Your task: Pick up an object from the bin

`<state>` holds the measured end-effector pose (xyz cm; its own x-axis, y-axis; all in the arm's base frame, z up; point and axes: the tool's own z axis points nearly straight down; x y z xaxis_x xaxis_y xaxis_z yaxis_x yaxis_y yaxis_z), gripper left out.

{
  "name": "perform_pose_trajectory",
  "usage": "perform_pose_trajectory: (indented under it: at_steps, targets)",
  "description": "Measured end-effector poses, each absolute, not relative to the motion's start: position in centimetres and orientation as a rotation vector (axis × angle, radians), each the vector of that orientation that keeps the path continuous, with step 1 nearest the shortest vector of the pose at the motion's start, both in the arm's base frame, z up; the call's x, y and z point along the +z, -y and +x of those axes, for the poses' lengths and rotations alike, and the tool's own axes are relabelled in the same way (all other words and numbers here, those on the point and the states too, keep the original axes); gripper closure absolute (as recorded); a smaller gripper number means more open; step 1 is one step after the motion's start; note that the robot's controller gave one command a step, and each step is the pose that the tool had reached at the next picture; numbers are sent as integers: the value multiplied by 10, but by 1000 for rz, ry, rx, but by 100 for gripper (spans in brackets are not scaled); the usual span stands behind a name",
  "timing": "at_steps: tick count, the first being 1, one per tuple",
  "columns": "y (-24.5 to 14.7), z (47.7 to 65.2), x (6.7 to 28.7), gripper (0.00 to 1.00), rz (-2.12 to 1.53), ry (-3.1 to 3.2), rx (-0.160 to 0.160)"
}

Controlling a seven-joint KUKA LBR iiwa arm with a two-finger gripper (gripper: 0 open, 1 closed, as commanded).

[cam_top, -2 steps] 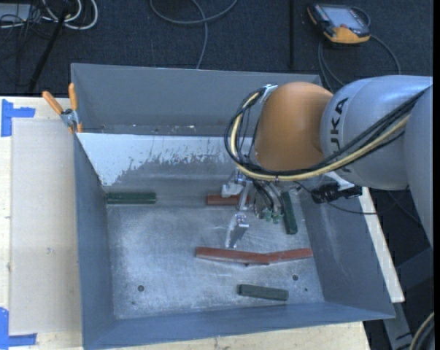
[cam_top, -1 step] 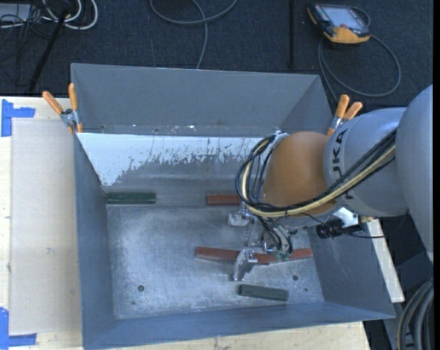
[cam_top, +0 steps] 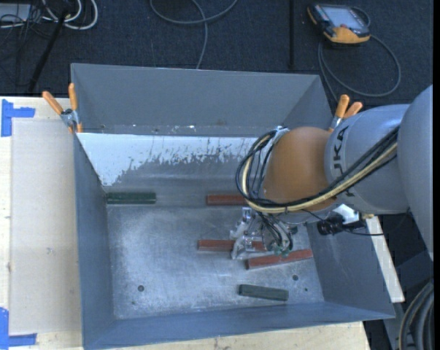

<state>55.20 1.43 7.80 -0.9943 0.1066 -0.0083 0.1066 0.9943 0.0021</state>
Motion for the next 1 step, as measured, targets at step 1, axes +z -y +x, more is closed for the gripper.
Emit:
perform_pose_trajectory:
  at_steps: [1]
  targets:
    - [-14,552,78,100,168,-3129,3]
